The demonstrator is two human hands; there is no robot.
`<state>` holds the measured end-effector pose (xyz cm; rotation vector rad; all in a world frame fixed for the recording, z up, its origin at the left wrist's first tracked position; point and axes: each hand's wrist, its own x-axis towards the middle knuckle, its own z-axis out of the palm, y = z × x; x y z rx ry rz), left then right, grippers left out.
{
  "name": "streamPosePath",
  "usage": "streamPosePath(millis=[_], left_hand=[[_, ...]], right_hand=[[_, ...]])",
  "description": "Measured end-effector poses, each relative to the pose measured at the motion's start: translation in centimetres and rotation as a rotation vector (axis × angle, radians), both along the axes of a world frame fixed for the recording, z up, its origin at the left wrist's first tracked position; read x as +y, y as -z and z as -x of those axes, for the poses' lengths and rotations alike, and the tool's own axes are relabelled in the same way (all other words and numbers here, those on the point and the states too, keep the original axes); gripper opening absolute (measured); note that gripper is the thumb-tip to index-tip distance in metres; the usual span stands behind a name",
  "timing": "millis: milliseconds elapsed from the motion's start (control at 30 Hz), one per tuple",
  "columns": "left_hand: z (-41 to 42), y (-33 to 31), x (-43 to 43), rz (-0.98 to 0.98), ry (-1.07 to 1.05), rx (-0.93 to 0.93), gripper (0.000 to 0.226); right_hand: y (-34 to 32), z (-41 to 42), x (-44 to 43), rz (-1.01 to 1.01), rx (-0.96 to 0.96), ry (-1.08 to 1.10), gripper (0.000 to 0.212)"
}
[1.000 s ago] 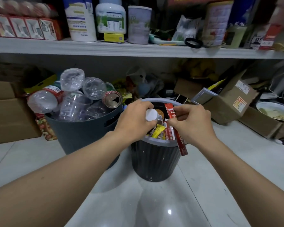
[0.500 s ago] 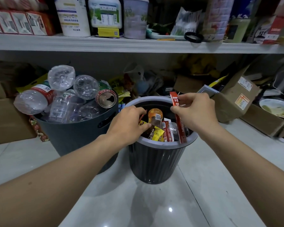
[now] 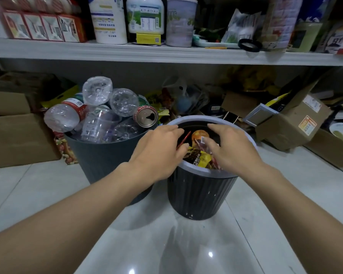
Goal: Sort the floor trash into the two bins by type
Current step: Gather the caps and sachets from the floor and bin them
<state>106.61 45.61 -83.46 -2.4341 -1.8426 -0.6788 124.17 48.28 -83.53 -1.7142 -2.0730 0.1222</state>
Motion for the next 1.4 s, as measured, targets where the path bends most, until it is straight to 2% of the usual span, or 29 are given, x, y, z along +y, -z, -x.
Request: streamPosePath(millis=[100,200,467,700,867,933,1033,1133,1400], left_hand=[[1.2,-0.2,-2.3,-0.084,-0.028,0.104,0.044],[2.9,0.1,-4.7,-0.080,-0.112,0.210,0.052],[10.3,1.5,-12.0,-0.092,-0.308,0.334,0.055],[19.2,2.8,-18.5,-0.066,-0.444,0.367,0.053],[25.5,4.1,-24.8,0.042,-0.553,0.325,0.054],[28.0,5.3,-27.5,0.073,-0.597,0.294,0.058],[31.5,6.8,-31.1,0.107,-0.655,0.302,0.052],[33.9,8.4,-33.9,0.118,-0.670,0.294,0.052],[36.8,12.6,-38.8,0.171,-0.669,0.238,0.053]], right_hand=[[-0.5,1.8,-3.2,0.014,-0.140,-0.077,0.050],[-0.9,4.0,-5.9,-0.013,-0.256,-0.119,0.054],[0.2,12.6,-11.4,-0.084,-0.241,-0.226,0.059],[1.3,21.6,-16.5,-0.046,-0.269,-0.365,0.060],[3.8,29.6,-21.5,-0.034,-0.282,-0.468,0.061],[5.4,32.7,-23.4,-0.053,-0.308,-0.492,0.060],[7.6,36.3,-25.9,-0.113,-0.349,-0.516,0.057],[8.9,38.8,-28.3,-0.156,-0.358,-0.568,0.055],[11.8,42.4,-32.6,-0.104,-0.419,-0.643,0.054]])
